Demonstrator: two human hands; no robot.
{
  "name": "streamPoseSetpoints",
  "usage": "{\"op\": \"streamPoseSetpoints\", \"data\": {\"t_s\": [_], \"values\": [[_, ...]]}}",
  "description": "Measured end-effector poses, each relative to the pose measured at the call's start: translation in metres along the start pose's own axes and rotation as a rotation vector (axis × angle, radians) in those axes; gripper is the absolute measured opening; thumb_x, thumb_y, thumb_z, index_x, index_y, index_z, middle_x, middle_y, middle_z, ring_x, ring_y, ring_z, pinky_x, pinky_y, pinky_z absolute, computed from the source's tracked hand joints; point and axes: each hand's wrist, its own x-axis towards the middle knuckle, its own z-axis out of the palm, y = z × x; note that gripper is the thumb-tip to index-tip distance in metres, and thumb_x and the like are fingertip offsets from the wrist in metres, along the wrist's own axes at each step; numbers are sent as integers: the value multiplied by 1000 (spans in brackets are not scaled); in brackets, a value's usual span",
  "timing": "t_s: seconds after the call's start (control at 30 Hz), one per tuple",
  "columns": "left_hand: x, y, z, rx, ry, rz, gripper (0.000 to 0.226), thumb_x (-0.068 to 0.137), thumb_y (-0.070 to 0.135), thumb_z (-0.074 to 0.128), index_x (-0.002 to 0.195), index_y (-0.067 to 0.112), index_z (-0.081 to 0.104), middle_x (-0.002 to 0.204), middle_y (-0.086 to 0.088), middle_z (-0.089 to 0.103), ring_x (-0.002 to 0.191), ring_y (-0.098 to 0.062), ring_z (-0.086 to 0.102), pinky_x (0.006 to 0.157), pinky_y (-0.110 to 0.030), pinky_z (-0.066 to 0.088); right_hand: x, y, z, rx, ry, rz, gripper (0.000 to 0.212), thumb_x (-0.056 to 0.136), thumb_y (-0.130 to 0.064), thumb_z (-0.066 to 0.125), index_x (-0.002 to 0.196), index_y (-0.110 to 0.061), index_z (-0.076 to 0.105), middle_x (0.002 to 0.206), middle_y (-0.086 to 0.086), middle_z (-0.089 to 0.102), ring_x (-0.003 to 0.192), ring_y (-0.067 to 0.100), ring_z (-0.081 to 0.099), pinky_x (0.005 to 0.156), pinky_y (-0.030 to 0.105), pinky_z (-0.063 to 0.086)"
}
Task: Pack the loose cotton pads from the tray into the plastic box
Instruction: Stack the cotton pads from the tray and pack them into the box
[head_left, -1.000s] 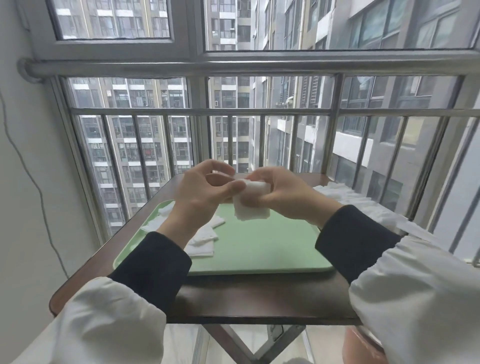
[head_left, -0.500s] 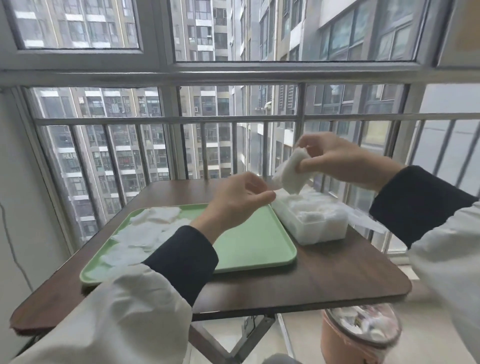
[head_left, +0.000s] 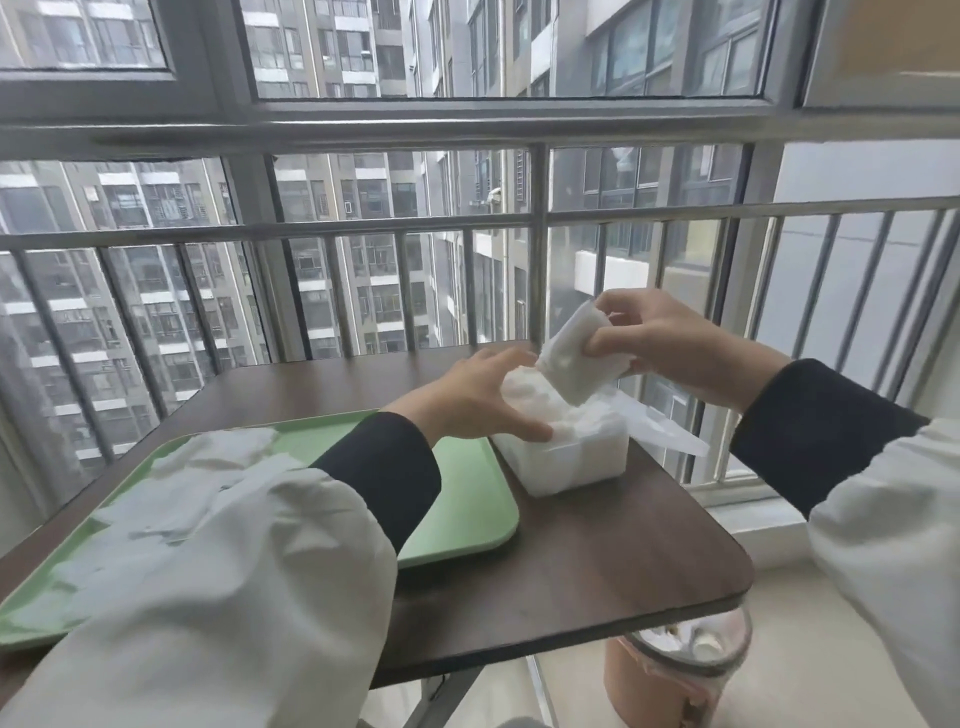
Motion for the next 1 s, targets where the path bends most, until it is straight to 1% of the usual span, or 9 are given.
{"op": "streamPoseSetpoints", "data": {"t_s": [0.17, 0.3, 0.37, 0.43, 0.53, 0.63, 0.73, 0.83, 1.0], "values": [[17, 10, 2, 97, -164, 3, 100, 66, 53, 82, 151, 37, 32, 145, 1, 45, 136, -26, 39, 116, -47, 32, 5, 12, 5, 165, -95, 23, 34, 85, -9, 77, 116, -5, 62, 106, 13, 73, 99, 28, 72, 84, 40, 61], [29, 12, 2, 268, -261, -174, 121, 58, 69, 80, 158, 31, 23, 154, -2, 36, 143, -28, 32, 120, -45, 27, 7, 18, 9, 322, -197, 42, 35, 88, -7, 72, 122, -5, 62, 108, 13, 74, 99, 26, 73, 77, 31, 60], [32, 10, 6, 230, -308, -230, 137, 46, 74, 76, 160, 27, 17, 162, -3, 27, 149, -27, 24, 124, -45, 20, 8, 21, 12, 364, -256, 66, 36, 88, -7, 72, 123, -1, 63, 111, 15, 71, 99, 27, 71, 78, 32, 59], [34, 8, 9, 185, -309, -205, 138, 41, 73, 70, 160, 27, 17, 162, -1, 26, 149, -27, 26, 123, -46, 23, 9, 24, 15, 369, -293, 94, 38, 82, -10, 69, 119, -1, 64, 111, 16, 69, 99, 27, 69, 78, 35, 58], [36, 2, 6, 217, -248, -157, 133, 40, 71, 70, 155, 28, 21, 150, -2, 39, 137, -25, 40, 115, -46, 36, 10, 29, 20, 321, -284, 119, 37, 80, -9, 64, 116, -3, 64, 114, 18, 65, 101, 27, 67, 74, 38, 58], [36, -2, 5, 218, -150, -143, 121, 43, 64, 82, 145, 21, 34, 131, 1, 55, 116, -23, 55, 103, -43, 48, 11, 30, 24, 250, -258, 123, 25, 90, -1, 59, 113, -4, 65, 110, 14, 66, 96, 22, 68, 72, 36, 59], [38, -7, 7, 237, -91, -110, 95, 61, 53, 87, 138, 18, 44, 124, 1, 59, 108, -24, 58, 97, -42, 51, 11, 28, 26, 114, -248, 120, 22, 90, -1, 60, 111, -7, 66, 110, 11, 67, 95, 20, 70, 70, 32, 60], [41, -12, 8, 279, -10, -83, 64, 79, 37, 77, 132, 16, 48, 118, -5, 62, 102, -26, 59, 92, -41, 53, 12, 24, 29, -66, -280, 78, 21, 88, 0, 62, 107, -6, 65, 104, 12, 67, 90, 17, 71, 66, 27, 59], [38, -12, 7, 248, 23, -73, 69, 70, 47, 83, 126, 19, 54, 115, 0, 63, 101, -22, 58, 92, -40, 53, 14, 9, 30, -396, -330, 20, 25, 84, -3, 61, 103, -17, 66, 96, 1, 67, 81, 20, 70, 63, 29, 61]]}}
